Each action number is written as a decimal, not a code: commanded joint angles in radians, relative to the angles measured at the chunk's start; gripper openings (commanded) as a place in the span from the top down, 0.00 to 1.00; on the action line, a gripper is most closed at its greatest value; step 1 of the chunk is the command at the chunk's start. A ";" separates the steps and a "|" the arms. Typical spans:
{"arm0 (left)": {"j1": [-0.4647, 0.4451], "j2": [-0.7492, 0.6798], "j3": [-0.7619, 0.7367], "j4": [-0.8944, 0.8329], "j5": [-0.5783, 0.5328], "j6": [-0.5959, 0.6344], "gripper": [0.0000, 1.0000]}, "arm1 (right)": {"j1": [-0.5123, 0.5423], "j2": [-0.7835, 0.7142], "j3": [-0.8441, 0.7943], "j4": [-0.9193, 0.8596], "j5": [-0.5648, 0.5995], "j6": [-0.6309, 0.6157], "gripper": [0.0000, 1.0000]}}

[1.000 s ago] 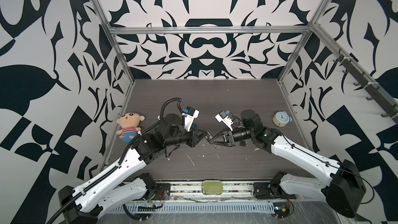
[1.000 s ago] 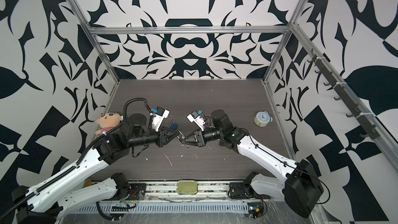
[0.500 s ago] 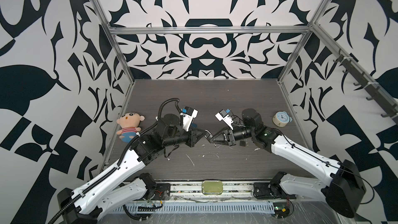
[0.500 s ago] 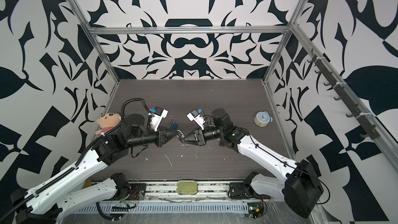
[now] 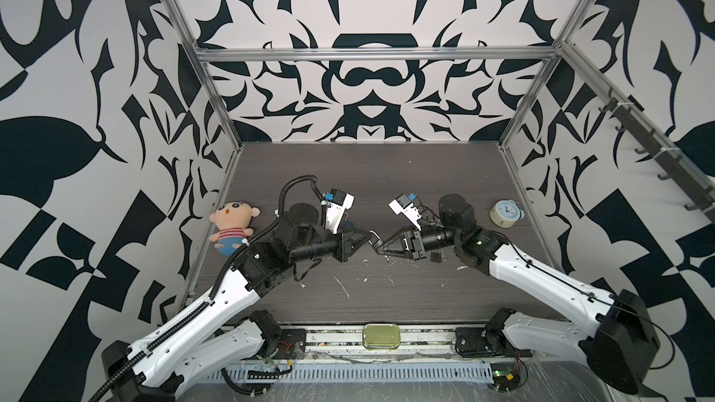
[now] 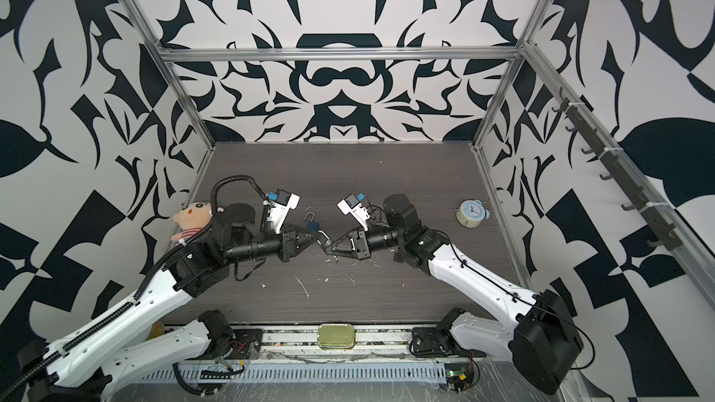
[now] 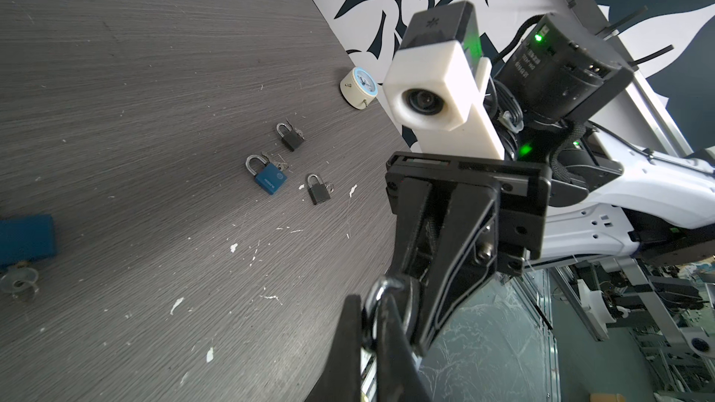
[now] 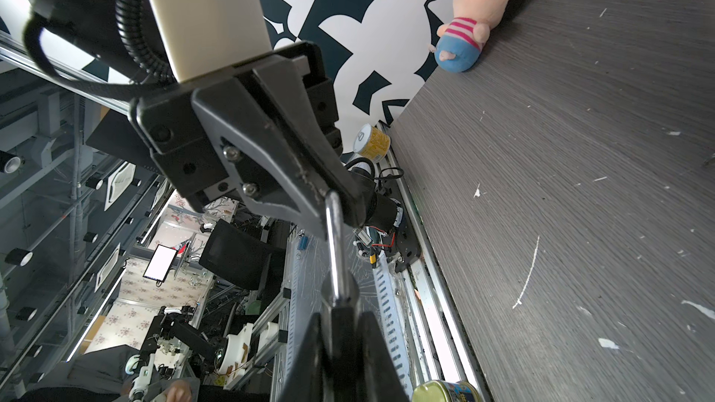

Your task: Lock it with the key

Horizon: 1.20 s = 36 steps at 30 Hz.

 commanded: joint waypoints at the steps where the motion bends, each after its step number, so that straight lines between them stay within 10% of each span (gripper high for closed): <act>1: -0.008 0.018 -0.017 -0.027 0.042 0.009 1.00 | 0.005 -0.032 0.057 0.019 0.038 -0.032 1.00; 36: -0.011 0.070 -0.141 0.058 0.223 -0.079 1.00 | -0.049 -0.034 0.045 0.259 0.085 0.140 1.00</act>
